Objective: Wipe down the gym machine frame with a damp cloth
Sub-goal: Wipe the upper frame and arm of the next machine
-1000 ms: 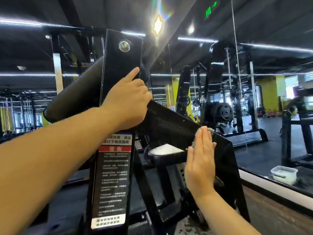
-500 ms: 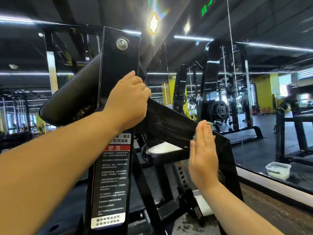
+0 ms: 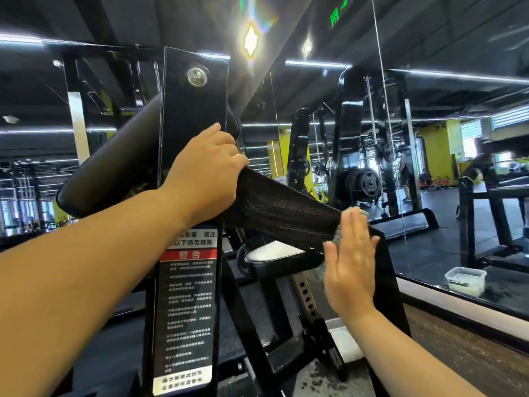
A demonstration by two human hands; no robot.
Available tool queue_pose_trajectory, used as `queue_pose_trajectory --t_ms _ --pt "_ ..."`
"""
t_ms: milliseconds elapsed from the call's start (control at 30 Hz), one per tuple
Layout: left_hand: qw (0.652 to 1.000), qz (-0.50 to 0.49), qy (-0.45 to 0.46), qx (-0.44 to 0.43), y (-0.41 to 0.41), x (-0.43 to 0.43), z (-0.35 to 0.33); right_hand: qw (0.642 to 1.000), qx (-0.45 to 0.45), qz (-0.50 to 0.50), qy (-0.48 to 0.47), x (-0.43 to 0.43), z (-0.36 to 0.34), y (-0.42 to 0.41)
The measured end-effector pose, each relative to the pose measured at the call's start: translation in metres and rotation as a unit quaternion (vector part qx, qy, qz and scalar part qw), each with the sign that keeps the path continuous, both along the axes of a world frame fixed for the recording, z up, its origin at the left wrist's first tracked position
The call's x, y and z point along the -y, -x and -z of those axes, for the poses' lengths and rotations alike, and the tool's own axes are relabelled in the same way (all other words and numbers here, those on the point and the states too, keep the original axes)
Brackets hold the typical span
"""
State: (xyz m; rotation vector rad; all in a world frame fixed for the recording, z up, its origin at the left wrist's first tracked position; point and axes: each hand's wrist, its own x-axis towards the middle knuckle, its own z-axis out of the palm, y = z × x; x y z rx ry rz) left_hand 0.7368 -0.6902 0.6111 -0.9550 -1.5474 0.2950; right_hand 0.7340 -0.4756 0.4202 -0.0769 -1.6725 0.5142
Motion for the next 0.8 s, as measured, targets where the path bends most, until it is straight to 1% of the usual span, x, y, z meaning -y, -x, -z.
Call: queue_pose_trajectory --t_ms 33,67,100,133,200,233,300,367,433,467,500,567,633,700,733,767,800 --pt "1.0 0.007 0.003 -0.002 0.0 0.001 -0.001 0.998 0.013 -0.002 0.058 0.002 -0.001 -0.001" --pt "1.0 0.016 0.008 -0.006 0.0 0.001 -0.002 0.995 0.016 -0.001 0.095 0.013 -0.009 0.0" --pt "1.0 0.024 0.016 -0.01 0.0 0.002 -0.003 0.995 0.009 0.007 0.102 0.029 -0.021 0.001" --pt "0.999 0.028 0.027 -0.01 0.001 0.003 -0.006 0.997 -0.013 0.017 0.077 0.049 -0.037 0.003" --pt "0.998 0.033 0.048 -0.01 0.004 0.006 -0.009 0.997 -0.069 0.014 -0.017 0.095 -0.071 0.009" --pt "0.998 0.037 0.053 -0.011 0.005 0.008 -0.01 0.995 -0.083 0.005 -0.052 0.114 -0.083 0.012" --pt "0.998 0.037 0.047 -0.014 0.007 0.009 -0.009 0.992 -0.089 -0.013 -0.089 0.13 -0.094 0.013" --pt "0.999 0.033 0.033 -0.008 0.007 0.01 -0.007 0.986 -0.08 -0.021 -0.144 0.118 -0.087 0.011" --pt "0.999 0.033 0.017 0.002 0.005 0.009 -0.004 0.974 -0.073 -0.013 -0.212 0.088 -0.065 0.01" --pt "0.999 0.032 0.013 0.008 0.003 0.008 -0.003 0.972 -0.071 -0.008 -0.223 0.07 -0.051 0.011" --pt "0.999 0.03 0.011 0.012 0.001 0.007 -0.003 0.974 -0.066 0.002 -0.216 0.051 -0.036 0.012" --pt "1.0 0.012 0.008 0.012 -0.003 0.003 0.004 0.988 -0.038 0.027 -0.147 0.014 -0.003 0.009" --pt "1.0 -0.022 0.006 0.002 -0.006 -0.004 0.016 1.0 -0.003 0.014 -0.024 -0.011 0.017 0.001" --pt "0.999 -0.045 0.019 0.006 -0.006 -0.015 0.03 0.995 0.02 -0.025 0.099 -0.002 0.014 -0.005" --pt "0.998 -0.049 0.025 0.013 -0.005 -0.023 0.037 0.991 0.015 -0.043 0.123 0.012 0.007 -0.005" --pt "0.998 -0.051 0.028 0.022 -0.004 -0.03 0.042 0.992 0.004 -0.055 0.114 0.031 -0.003 -0.004" --pt "0.998 -0.051 0.027 0.034 -0.003 -0.038 0.045 0.996 -0.011 -0.052 0.07 0.05 -0.01 -0.004"
